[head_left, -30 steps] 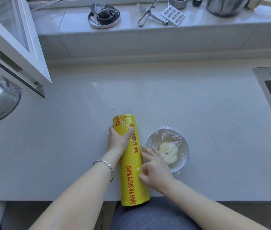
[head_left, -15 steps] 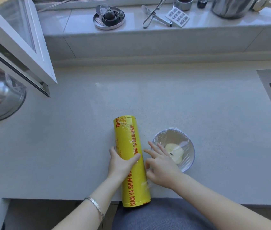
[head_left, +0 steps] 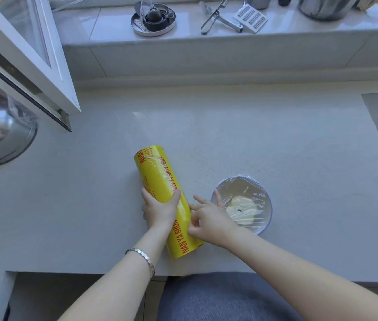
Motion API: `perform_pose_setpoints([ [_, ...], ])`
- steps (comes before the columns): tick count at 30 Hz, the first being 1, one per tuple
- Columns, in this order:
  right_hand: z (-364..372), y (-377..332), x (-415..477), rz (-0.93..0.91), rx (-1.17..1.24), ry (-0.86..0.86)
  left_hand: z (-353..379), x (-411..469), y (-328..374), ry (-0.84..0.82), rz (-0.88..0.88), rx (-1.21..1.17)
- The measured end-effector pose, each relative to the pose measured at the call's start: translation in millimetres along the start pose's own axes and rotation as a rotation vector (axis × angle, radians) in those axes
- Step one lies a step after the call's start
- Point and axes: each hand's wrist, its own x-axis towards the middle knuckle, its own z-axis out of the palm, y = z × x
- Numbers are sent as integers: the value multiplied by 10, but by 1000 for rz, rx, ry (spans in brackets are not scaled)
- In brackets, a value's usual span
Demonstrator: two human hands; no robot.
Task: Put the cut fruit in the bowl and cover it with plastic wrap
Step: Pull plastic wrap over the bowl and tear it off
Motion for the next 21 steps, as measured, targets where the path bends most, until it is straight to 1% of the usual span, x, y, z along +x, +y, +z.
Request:
perform_pose_setpoints([
  [6,67,74,63,-71,49,94,8,8,8,-1,9,1],
  [11,47,109,95,-109,99,46,13,-10,21,4,9,-1],
  [12,49,113,107,-142,93,58,12,-11,24,4,9,-2],
  [13,59,147,119,-221,80,124,2,-8,22,2,9,-8],
  [15,33,228,130,-317,41,154,-41,6,-7,-17,11,-53],
  [18,-29,312,126,-326,-75,33,-90,17,-40,-39,19,-101],
  [19,-44,296,108,-325,-99,25,-88,13,-36,-39,17,-99],
  [21,-51,212,20,-312,-95,63,-74,4,-28,-34,20,-91],
])
